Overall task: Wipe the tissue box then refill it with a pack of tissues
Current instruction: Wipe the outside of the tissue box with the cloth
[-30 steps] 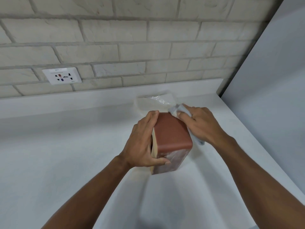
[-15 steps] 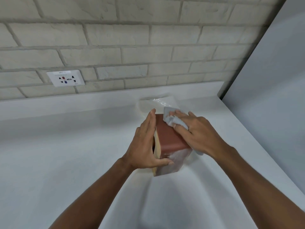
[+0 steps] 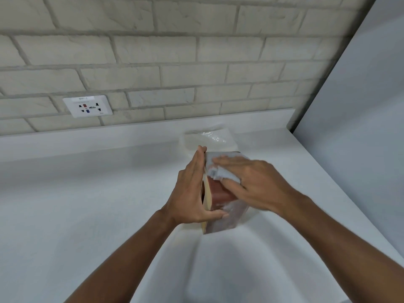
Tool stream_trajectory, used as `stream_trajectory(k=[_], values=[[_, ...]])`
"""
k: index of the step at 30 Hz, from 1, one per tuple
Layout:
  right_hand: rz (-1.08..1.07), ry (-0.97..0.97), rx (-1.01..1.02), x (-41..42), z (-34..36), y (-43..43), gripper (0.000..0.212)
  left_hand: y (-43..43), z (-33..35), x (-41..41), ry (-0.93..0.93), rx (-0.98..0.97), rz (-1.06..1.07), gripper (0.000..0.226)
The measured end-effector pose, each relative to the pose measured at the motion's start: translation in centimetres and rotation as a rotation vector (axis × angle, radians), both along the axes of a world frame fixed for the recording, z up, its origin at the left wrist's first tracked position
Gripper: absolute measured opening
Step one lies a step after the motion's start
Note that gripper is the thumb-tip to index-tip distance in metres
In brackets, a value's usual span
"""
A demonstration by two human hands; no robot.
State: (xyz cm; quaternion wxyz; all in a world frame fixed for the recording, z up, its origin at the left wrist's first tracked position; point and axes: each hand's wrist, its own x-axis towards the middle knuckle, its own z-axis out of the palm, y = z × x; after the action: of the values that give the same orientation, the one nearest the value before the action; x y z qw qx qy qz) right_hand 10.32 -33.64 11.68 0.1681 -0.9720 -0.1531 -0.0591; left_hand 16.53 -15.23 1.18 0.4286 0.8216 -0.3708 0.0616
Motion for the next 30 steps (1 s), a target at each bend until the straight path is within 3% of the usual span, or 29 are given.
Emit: stream_trajectory(k=[4,15,20,30], values=[[-0.001,-0.014,-0.018,0.3,0.0,0.2,0.049,-0.1,0.1,-0.1,0.017,-0.003,-0.012,0.157],[-0.003,-0.039,-0.02,1.3,0.2,1.4,0.038,0.1,0.1,-0.3,0.015,0.038,0.012,0.156],[0.07,0.06,-0.037,-2.3,0.0,-0.4,0.049,0.0,0.4,-0.6,0.026,0.084,0.016,0.152],[-0.034,0.045,-0.01,2.4,0.3,1.6,0.042,-0.1,-0.1,-0.3,-0.016,0.073,0.033,0.151]])
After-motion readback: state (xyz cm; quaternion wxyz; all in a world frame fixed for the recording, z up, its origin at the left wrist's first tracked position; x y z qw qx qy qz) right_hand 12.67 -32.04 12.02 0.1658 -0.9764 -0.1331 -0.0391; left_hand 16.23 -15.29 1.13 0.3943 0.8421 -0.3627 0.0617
